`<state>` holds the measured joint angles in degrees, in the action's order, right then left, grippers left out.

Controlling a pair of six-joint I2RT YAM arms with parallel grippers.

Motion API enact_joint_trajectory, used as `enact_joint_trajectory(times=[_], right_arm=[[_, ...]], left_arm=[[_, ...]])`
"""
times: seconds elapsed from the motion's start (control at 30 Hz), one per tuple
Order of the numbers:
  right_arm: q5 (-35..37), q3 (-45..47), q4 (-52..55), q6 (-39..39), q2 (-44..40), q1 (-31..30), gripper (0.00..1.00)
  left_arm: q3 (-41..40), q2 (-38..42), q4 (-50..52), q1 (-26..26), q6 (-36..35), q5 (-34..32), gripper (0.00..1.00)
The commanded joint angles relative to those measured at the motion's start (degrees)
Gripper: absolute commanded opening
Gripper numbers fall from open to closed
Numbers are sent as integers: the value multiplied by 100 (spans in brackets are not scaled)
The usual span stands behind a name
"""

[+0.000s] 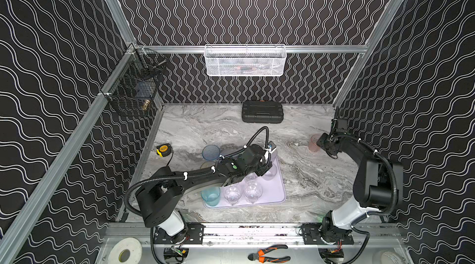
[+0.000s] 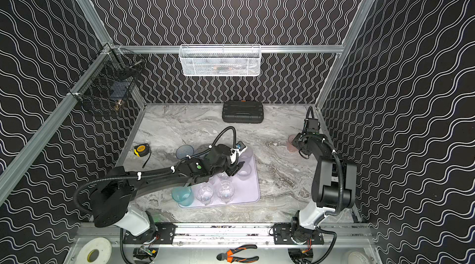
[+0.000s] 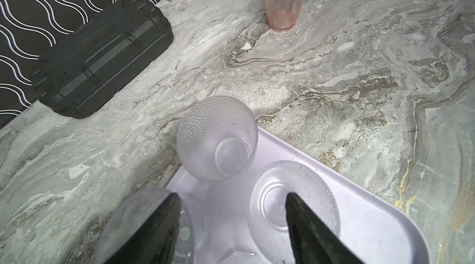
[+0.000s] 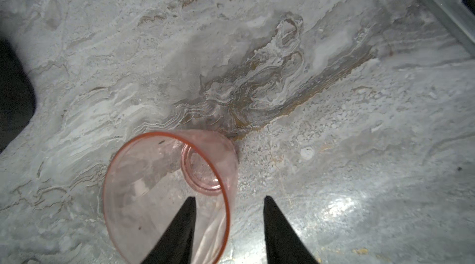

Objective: Place the glasses into the tray
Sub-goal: Pick up the glass from the middle-right of the table.

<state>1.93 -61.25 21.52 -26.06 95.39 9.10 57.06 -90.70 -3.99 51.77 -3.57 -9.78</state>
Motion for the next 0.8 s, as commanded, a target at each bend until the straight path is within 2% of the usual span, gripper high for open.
enact_joint_trajectory(times=[0.0,0.33,0.53,0.77], right_arm=[[-217,64,-195,-110,50,-5,37],[-342,116,-144,-41,-155,-90,11],[-317,-55,137,61,-392,-379,7],[-148,-314,721,308,-901,-1176,5]], left_arm=[[10,52,-20,0,-155,-125,69],[-30,237,-27,-13,-382,-429,70],[-28,553,147,-27,-633,-523,70],[-2,1035,807,-154,-620,-369,70]])
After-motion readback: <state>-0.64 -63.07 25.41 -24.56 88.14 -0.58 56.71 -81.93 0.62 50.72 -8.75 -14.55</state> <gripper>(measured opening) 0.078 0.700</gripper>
